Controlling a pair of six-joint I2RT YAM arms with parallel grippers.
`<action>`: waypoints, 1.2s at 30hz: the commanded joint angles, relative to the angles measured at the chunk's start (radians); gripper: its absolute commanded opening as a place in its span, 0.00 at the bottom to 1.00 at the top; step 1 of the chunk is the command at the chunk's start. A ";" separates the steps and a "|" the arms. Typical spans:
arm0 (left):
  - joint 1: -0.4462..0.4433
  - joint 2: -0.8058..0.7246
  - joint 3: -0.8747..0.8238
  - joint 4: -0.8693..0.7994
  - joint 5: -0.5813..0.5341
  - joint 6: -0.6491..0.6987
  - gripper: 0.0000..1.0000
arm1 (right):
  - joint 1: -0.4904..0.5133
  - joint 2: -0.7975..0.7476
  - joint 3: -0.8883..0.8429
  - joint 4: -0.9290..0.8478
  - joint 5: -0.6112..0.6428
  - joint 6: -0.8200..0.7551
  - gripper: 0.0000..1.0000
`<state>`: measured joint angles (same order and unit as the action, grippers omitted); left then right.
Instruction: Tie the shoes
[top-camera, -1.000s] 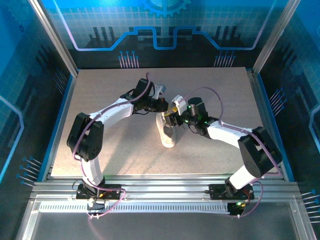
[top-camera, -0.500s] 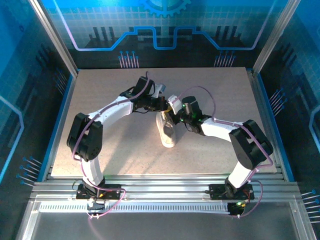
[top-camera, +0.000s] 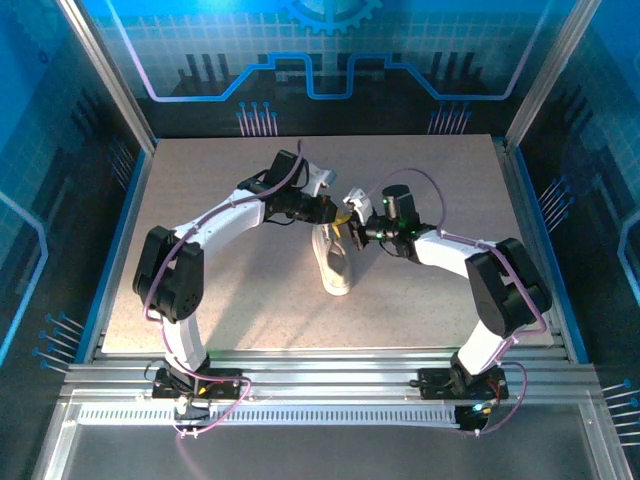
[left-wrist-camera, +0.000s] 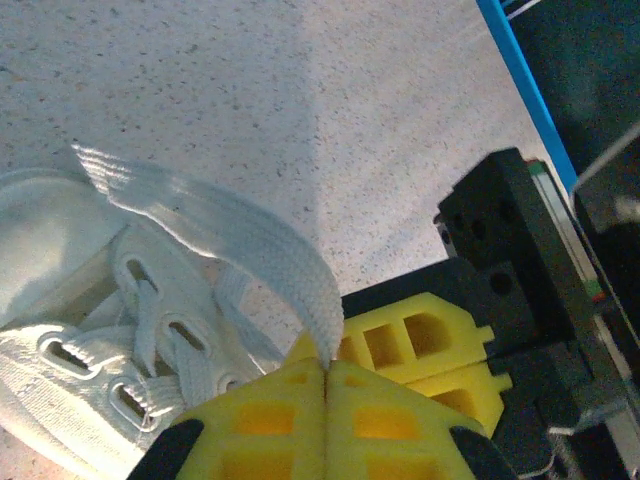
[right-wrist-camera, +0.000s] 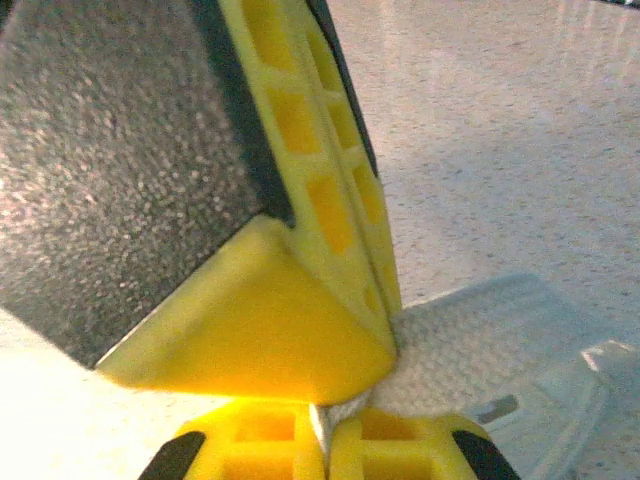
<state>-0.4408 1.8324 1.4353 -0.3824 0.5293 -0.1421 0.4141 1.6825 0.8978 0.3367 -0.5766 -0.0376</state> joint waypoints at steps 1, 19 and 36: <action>0.029 0.024 0.016 -0.036 -0.053 0.105 0.09 | -0.041 -0.016 0.026 -0.031 -0.227 0.060 0.00; 0.064 -0.135 -0.254 0.233 -0.092 0.151 0.31 | -0.062 0.077 0.166 -0.239 -0.280 0.205 0.00; -0.093 -0.214 -0.809 1.333 -0.142 0.258 0.18 | -0.059 0.065 0.127 -0.151 -0.265 0.341 0.00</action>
<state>-0.5343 1.5616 0.6460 0.7013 0.4252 0.1154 0.3588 1.7569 1.0355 0.1604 -0.8375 0.2821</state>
